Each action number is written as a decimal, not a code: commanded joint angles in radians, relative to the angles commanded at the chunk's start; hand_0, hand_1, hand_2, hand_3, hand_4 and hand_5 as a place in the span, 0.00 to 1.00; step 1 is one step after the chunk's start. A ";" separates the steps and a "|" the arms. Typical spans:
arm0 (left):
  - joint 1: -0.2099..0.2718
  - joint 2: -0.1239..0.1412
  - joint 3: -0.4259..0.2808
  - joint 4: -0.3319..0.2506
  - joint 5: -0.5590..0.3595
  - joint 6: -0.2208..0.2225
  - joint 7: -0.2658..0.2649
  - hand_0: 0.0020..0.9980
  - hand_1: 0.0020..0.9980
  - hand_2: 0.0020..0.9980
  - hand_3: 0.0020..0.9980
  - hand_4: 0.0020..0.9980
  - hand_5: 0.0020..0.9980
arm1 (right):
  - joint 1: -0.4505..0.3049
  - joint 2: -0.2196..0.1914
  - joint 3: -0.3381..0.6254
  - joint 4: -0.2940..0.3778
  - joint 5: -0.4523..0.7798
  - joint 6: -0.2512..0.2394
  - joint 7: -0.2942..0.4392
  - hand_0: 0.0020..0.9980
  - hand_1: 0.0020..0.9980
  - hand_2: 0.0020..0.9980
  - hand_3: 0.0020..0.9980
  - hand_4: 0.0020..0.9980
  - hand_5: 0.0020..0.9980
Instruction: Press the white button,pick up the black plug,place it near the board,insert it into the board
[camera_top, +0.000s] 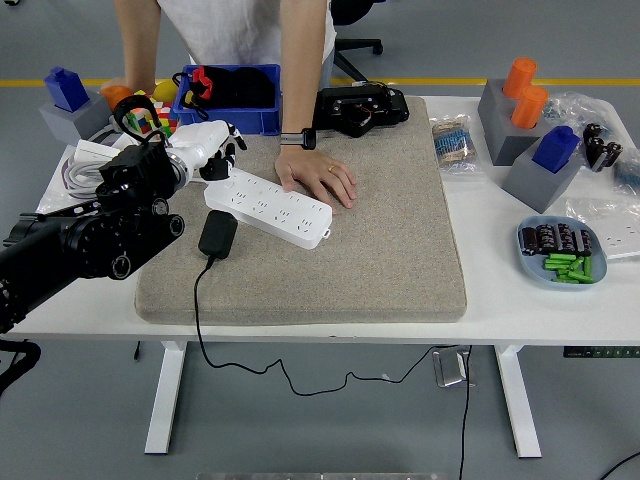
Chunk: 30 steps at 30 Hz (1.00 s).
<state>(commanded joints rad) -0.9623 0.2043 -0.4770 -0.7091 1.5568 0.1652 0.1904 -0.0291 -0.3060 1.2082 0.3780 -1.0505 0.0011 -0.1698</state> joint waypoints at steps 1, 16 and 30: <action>0.015 0.012 -0.028 -0.033 0.003 0.011 -0.004 0.06 0.03 0.11 0.69 0.00 0.00 | -0.001 0.001 0.002 0.000 -0.001 0.000 0.000 0.77 0.68 0.66 0.62 0.67 0.44; 0.335 0.126 -0.366 -0.510 0.043 0.085 0.027 0.54 0.65 0.58 0.73 0.69 0.00 | -0.008 0.007 0.020 0.002 -0.011 -0.001 0.001 0.77 0.68 0.66 0.62 0.67 0.44; 0.555 0.093 -0.446 -0.565 0.120 0.125 0.040 0.93 1.00 1.00 1.00 1.00 0.69 | -0.010 0.007 0.008 0.001 -0.014 -0.001 0.001 0.77 0.68 0.66 0.62 0.67 0.44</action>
<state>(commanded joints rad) -0.4077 0.2970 -0.9231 -1.2739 1.6772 0.2905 0.2302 -0.0393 -0.2987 1.2160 0.3793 -1.0641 0.0002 -0.1684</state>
